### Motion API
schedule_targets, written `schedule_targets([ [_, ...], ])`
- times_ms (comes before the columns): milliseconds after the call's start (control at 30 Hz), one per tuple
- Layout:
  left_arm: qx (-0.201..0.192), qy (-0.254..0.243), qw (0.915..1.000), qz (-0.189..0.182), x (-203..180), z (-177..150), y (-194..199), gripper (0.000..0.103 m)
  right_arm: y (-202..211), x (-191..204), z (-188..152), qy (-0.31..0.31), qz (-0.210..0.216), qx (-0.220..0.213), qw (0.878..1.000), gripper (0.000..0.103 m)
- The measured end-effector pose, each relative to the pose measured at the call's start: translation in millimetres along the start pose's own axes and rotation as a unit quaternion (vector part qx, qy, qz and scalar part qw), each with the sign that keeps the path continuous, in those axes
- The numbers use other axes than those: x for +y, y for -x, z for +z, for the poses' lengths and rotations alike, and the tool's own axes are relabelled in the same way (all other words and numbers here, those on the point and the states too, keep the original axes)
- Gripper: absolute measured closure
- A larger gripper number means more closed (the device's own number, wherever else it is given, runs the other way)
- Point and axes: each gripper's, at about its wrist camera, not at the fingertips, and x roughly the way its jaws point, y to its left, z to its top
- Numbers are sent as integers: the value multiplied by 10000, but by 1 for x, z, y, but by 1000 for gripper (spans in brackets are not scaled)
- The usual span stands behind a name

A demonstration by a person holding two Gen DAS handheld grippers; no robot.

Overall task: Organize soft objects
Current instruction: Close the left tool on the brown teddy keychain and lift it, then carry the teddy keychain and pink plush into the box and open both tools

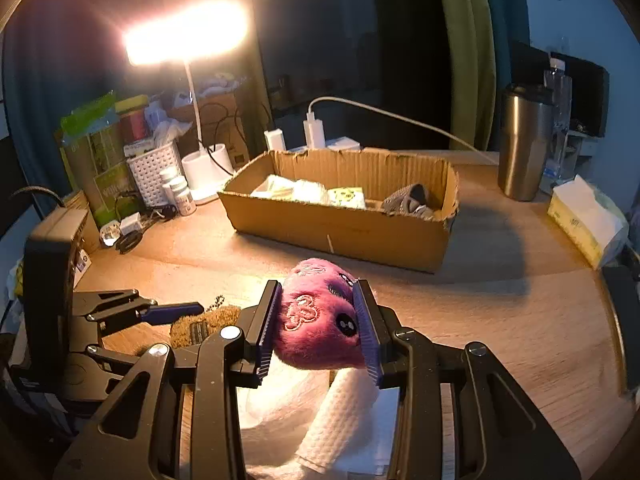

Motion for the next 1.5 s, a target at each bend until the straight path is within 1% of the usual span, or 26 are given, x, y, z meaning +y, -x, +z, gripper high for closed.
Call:
schedule_targets([
  [33, 2, -20, 10000, -8, -1, 0, 0, 54, 2, -1, 1, 4, -8, -26, 10000, 64],
  [100, -6, -23, 10000, -13, -1, 0, 1, 55, 7, -3, 4, 1, -28, -88, 10000, 64],
  [267, -110, 7, 9999, -50, -1, 5, 9, 56, 18, -10, 11, -4, -111, -225, 9997, 64],
  [433, -275, 75, 9993, -229, -2, 12, 21, 56, 29, -15, 15, -23, -188, -348, 9992, 64],
  [633, -725, -14, 9972, -158, -9, 26, 49, 56, 43, -15, 21, 6, -248, -501, 9984, 64],
  [700, -902, -43, 9957, -223, -11, 31, 58, 56, 46, -15, 23, 19, -259, -538, 9982, 64],
  [933, -1203, -183, 9919, -353, -20, 53, 78, 56, 58, -17, 35, 74, -332, -718, 9968, 64],
  [1100, -1522, -242, 9873, -379, -25, 71, 97, 56, 65, -18, 45, 157, -374, -847, 9956, 64],
  [1267, -1912, -224, 9806, -382, -25, 89, 112, 56, 67, -23, 57, 219, -399, -968, 9943, 64],
  [1500, -2113, -232, 9764, -392, -25, 109, 115, 56, 64, -32, 72, 279, -446, -1077, 9928, 64],
])
